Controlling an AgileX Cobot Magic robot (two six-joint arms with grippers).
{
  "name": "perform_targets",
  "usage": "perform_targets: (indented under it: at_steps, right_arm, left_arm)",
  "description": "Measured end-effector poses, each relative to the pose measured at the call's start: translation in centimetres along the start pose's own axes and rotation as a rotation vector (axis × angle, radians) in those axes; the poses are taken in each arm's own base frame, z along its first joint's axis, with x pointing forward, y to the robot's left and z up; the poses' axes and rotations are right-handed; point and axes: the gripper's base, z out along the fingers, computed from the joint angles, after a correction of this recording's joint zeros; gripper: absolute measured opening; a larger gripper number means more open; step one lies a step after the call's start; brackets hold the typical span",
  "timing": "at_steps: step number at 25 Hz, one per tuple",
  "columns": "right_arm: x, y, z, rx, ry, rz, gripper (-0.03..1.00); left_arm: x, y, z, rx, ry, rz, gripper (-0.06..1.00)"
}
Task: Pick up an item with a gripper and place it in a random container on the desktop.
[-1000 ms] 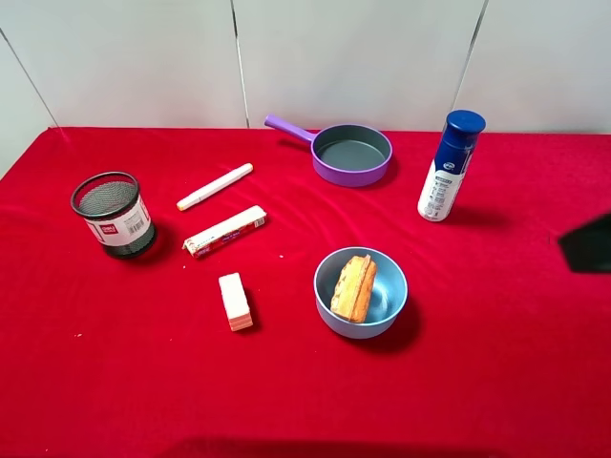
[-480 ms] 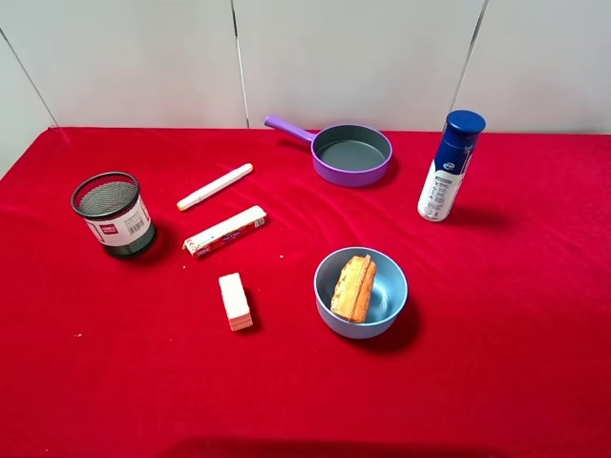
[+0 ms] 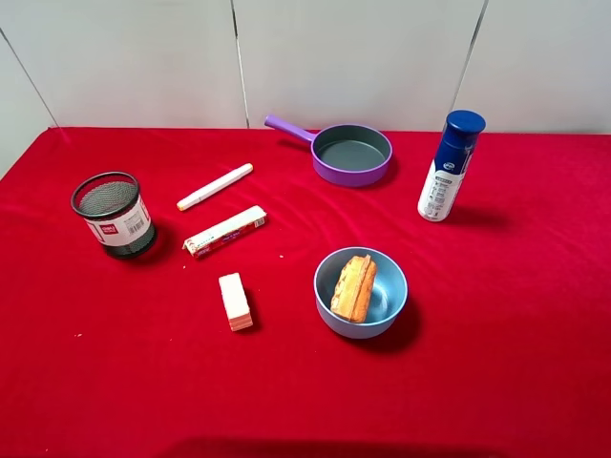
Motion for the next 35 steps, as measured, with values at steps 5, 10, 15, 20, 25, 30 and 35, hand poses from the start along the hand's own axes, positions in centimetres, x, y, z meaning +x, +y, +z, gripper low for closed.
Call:
perform_targets:
  at_steps: [5, 10, 15, 20, 25, 30, 35]
  right_arm:
    - [1.24, -0.1, 0.1, 0.003, -0.078, -0.003, 0.69]
    - [1.28, -0.14, 0.23, 0.005, -0.079, -0.005, 0.69]
    - [1.3, -0.15, 0.21, 0.006, -0.08, -0.007, 0.69]
    - [1.3, -0.16, 0.21, 0.008, -0.08, -0.008, 0.69]
    - [1.3, -0.16, 0.21, 0.008, -0.08, -0.008, 0.69]
    - [1.3, -0.1, 0.21, 0.001, -0.08, -0.004, 0.69]
    - [1.3, -0.07, 0.21, -0.002, -0.08, -0.002, 0.69]
  left_arm:
    - [0.0, 0.0, 0.0, 0.0, 0.0, 0.0, 0.85]
    - [0.0, 0.0, 0.0, 0.0, 0.0, 0.0, 0.85]
    - [0.0, 0.0, 0.0, 0.0, 0.0, 0.0, 0.85]
    - [0.0, 0.0, 0.0, 0.0, 0.0, 0.0, 0.85]
    - [0.0, 0.0, 0.0, 0.0, 0.0, 0.0, 0.85]
    - [0.0, 0.0, 0.0, 0.0, 0.0, 0.0, 0.85]
    - [0.0, 0.0, 0.0, 0.0, 0.0, 0.0, 0.85]
